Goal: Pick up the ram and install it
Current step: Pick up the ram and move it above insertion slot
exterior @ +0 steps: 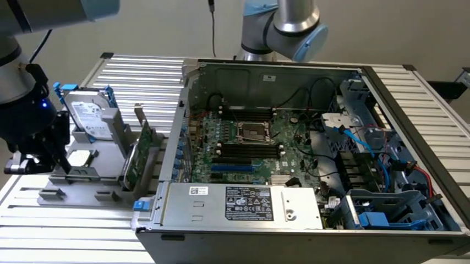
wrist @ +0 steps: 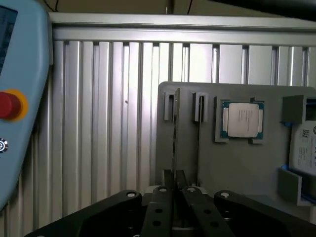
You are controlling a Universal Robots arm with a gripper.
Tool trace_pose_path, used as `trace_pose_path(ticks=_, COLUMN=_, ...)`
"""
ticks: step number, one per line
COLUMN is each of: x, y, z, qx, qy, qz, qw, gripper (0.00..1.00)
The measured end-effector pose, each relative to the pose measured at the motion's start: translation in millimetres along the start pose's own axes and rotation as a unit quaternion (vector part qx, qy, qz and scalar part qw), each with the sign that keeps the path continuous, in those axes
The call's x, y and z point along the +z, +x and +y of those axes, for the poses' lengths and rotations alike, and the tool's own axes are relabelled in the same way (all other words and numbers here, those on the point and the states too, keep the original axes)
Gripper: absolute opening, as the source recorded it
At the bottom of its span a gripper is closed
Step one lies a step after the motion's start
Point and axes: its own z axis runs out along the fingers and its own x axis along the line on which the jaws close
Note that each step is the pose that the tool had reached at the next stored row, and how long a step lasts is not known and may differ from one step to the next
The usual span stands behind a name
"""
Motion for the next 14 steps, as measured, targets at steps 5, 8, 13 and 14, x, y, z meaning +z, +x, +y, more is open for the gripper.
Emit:
trace_pose_path(ticks=5, x=-21.3, y=0.5, z=-16.6, qx=0.000, qy=-0.0091, qz=-0.0002, qw=1.0000, gripper=0.14)
trace_pose_path(ticks=8, x=-35.6, y=0.9, z=-29.3, qx=0.000, qy=-0.0133, qz=-0.0002, qw=0.9999, gripper=0.14)
trace_pose_path(ticks=13, x=-54.1, y=1.5, z=-50.8, qx=0.000, qy=-0.0219, qz=-0.0003, qw=0.9998, gripper=0.14)
trace_pose_path(ticks=14, x=-58.0, y=1.6, z=-55.1, qx=0.000, qy=-0.0236, qz=-0.0002, qw=0.9997, gripper=0.14)
